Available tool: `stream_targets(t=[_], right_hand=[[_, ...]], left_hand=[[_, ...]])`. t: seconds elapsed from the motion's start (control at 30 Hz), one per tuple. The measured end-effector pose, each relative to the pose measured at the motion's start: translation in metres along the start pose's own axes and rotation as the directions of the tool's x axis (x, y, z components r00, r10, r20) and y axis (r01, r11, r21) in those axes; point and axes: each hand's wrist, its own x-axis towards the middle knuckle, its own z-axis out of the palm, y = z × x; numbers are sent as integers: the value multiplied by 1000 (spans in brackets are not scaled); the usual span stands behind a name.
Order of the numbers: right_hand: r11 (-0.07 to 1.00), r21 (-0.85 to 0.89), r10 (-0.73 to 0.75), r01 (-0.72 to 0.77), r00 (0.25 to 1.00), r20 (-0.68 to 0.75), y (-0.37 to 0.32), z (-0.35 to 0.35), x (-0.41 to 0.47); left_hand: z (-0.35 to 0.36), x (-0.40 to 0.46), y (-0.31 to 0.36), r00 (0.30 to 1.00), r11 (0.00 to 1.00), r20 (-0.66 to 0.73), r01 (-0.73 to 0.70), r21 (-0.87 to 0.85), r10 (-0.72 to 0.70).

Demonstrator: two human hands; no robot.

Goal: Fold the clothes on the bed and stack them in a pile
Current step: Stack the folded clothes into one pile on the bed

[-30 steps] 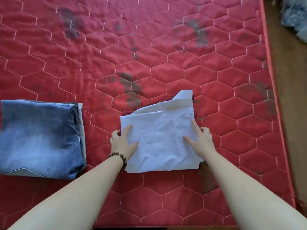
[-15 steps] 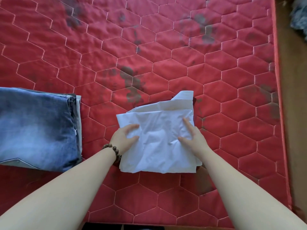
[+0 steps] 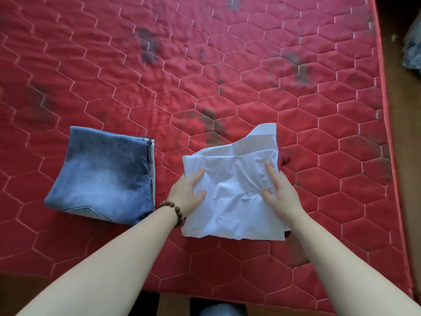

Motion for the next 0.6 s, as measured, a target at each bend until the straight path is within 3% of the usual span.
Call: stream_targets(t=[0.33, 0.6], right_hand=[[989, -24, -149, 147, 975, -162, -196, -13, -32], [965, 65, -234, 253, 947, -221, -364, 35, -26]], left_hand=[[-200, -37, 3, 971, 971, -65, -232, -59, 228], [-383, -62, -33, 921, 933, -197, -354, -70, 335]])
